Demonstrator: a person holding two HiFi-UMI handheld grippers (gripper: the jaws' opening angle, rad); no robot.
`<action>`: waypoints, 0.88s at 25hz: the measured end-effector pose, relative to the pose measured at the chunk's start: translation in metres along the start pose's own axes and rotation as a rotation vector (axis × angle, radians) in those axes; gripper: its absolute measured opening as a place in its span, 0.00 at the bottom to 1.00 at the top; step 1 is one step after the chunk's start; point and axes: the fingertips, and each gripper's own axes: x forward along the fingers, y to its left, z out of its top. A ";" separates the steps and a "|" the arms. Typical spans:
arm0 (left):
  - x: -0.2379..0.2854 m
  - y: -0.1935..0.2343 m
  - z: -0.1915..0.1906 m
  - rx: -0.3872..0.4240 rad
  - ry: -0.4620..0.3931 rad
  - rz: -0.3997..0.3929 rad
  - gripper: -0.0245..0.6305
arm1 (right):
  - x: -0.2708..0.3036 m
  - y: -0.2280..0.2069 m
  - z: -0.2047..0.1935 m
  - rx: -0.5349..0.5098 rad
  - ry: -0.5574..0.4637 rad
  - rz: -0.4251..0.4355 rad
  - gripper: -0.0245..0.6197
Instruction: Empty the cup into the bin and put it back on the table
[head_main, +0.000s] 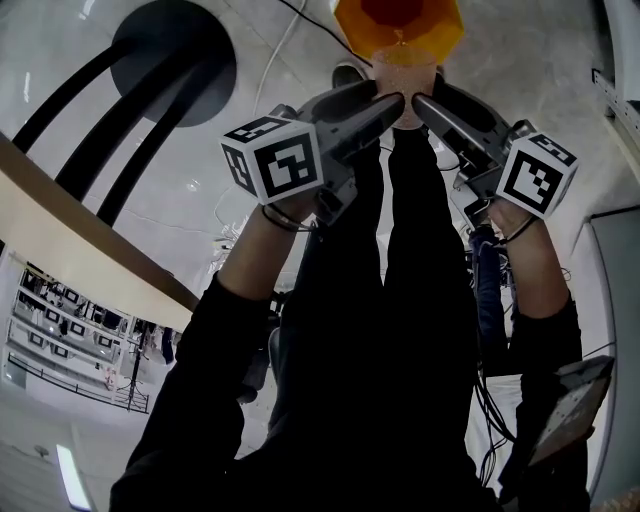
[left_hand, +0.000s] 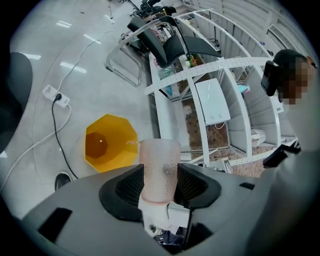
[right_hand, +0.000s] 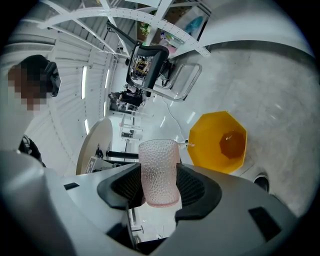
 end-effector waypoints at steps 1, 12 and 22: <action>0.000 0.000 0.000 -0.004 0.003 0.003 0.38 | 0.000 0.001 0.001 0.002 0.000 0.001 0.39; -0.002 0.000 -0.002 -0.085 0.032 0.003 0.38 | 0.001 0.004 0.002 0.045 0.029 -0.018 0.39; -0.001 0.000 -0.009 -0.146 0.062 0.009 0.38 | 0.004 0.007 -0.003 0.100 0.077 -0.028 0.39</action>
